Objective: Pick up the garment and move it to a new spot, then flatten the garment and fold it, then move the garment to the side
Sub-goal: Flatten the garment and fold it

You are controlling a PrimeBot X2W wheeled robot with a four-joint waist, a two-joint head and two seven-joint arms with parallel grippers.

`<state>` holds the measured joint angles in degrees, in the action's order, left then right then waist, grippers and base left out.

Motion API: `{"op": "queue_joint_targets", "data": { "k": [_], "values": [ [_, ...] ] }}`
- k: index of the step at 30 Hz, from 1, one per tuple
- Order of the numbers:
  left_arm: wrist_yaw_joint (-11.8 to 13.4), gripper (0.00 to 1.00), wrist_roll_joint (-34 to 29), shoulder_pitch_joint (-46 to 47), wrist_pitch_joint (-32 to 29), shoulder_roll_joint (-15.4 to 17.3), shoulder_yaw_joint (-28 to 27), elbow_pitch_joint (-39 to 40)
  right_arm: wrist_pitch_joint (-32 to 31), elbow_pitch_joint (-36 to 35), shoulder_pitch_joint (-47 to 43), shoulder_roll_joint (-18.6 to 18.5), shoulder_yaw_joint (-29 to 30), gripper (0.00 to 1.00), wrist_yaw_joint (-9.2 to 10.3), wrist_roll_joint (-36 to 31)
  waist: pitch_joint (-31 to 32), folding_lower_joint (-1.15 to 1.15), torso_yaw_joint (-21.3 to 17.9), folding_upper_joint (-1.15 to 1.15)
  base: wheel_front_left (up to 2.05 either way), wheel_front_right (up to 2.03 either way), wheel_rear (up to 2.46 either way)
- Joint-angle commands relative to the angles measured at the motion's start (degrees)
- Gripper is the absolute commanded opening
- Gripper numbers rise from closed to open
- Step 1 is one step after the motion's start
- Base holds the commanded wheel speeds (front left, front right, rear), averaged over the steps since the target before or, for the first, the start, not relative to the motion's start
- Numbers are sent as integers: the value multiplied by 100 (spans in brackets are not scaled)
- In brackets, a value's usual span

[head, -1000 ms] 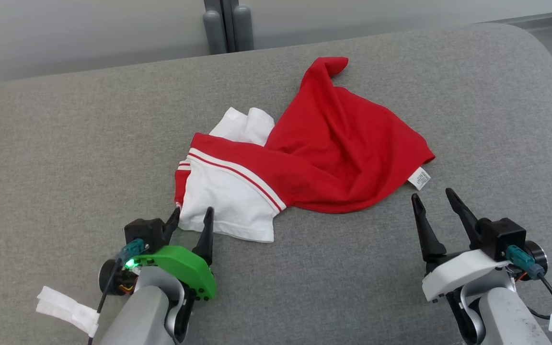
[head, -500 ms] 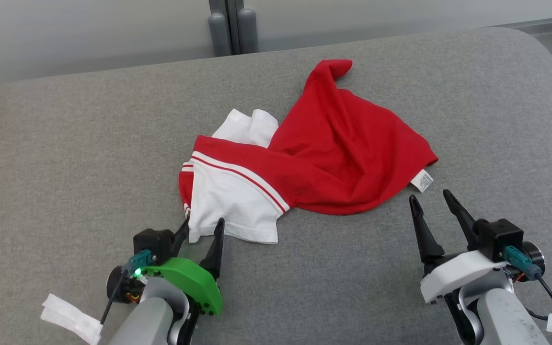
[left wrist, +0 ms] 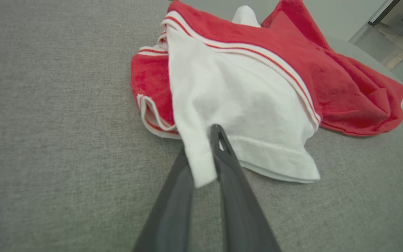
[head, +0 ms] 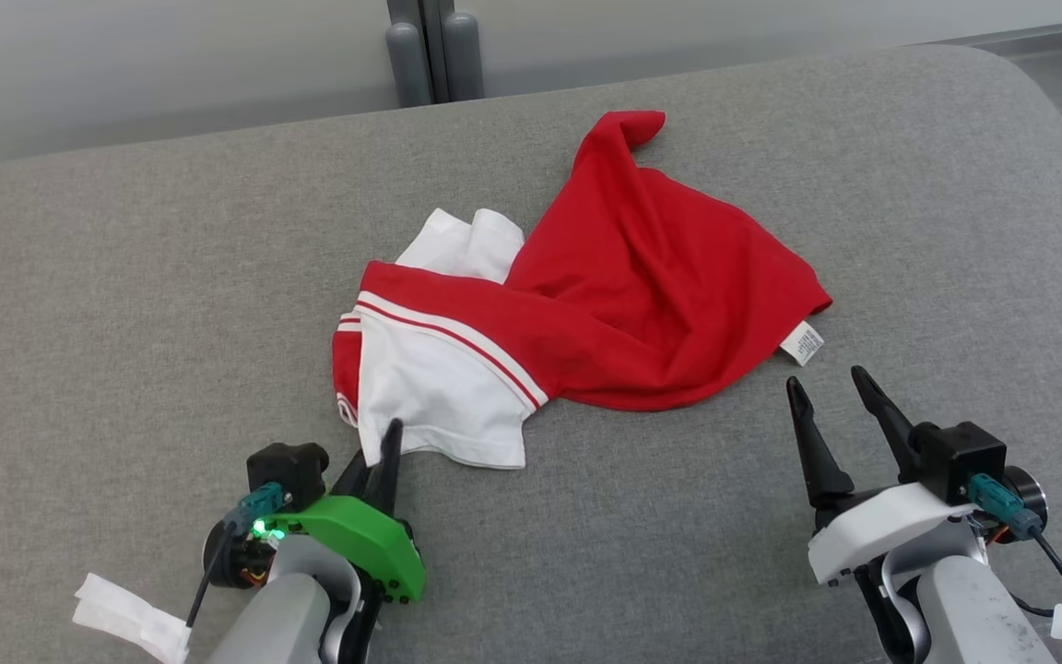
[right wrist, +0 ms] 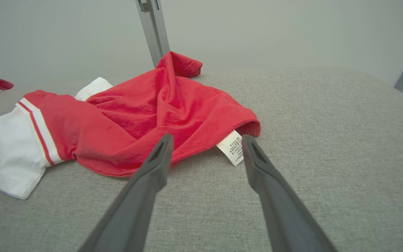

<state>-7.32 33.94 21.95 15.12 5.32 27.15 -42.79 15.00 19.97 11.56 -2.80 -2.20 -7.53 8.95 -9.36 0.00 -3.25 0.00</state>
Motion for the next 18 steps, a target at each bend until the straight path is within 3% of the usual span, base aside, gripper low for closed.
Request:
{"op": "queue_joint_targets", "data": {
  "k": [1, 10, 18],
  "values": [
    [-27, 0, -70, 57, 2, 18, -78, 82, 26, -8, 8, -19, 30, 100, 8, 15, -9, 0, -2, 0, 0, 0, 0],
    [-26, 0, -313, -457, 3, -23, -624, 912, 26, 64, 69, -21, 348, 100, 8, -72, 23, 0, 98, 0, 0, 0, 0],
    [-7, 0, -534, -908, 3, -61, -982, 1593, -172, 890, 743, -16, 1078, 100, 8, -1017, 36, 0, 249, 0, 0, 0, 0]
  ]
}}
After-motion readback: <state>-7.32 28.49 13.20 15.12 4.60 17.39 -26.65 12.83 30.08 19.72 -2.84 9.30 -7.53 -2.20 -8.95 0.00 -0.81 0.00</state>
